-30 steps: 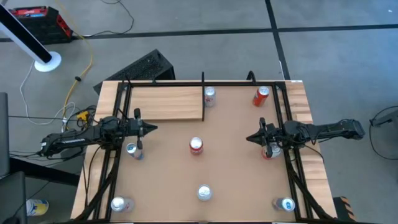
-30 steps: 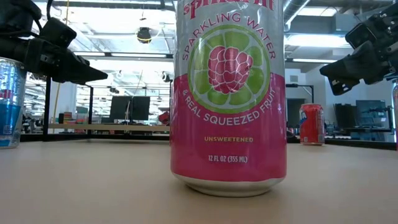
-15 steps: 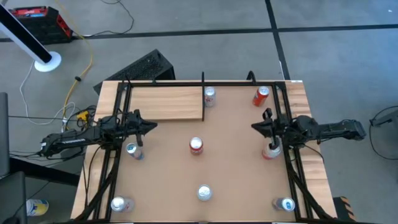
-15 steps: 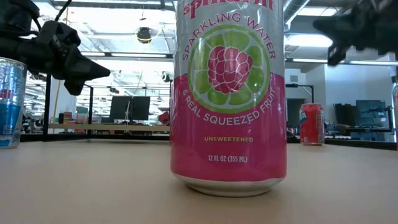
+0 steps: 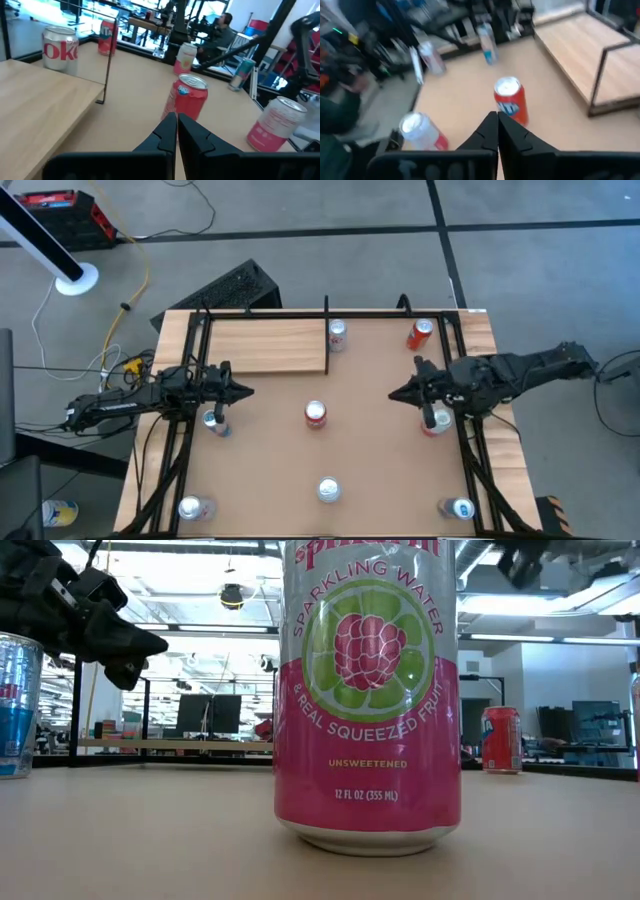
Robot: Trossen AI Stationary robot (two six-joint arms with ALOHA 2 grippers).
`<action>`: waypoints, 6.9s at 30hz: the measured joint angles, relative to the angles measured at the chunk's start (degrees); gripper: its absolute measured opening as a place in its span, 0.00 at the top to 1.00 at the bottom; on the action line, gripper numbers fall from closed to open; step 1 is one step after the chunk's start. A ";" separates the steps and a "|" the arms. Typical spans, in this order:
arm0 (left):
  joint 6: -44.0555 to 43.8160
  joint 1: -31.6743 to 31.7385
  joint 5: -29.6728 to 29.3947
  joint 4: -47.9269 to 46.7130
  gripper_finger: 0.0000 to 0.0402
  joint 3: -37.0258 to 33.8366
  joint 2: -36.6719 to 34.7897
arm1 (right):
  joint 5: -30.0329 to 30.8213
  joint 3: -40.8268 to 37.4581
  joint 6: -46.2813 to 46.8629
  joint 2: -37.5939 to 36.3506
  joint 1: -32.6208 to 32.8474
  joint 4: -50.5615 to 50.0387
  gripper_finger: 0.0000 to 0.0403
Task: Place canned beverage on shelf
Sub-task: Put the bottom red soda can on the shelf
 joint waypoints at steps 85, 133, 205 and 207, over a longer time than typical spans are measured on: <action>8.58 0.00 -10.52 -1.91 1.00 -0.20 -0.02 | -7.87 51.96 -21.89 69.05 -8.59 -22.77 0.08; 11.41 0.02 -10.65 -1.92 1.00 -0.21 -0.01 | -17.10 67.29 -33.39 69.22 -34.83 -19.22 0.32; 12.03 0.01 -12.54 -1.48 1.00 -0.20 0.00 | -16.52 65.23 -36.36 69.11 -25.33 -22.05 0.59; 11.99 0.02 -13.08 -1.42 1.00 -0.21 0.00 | -14.89 65.21 -36.40 69.11 -25.48 -22.24 0.74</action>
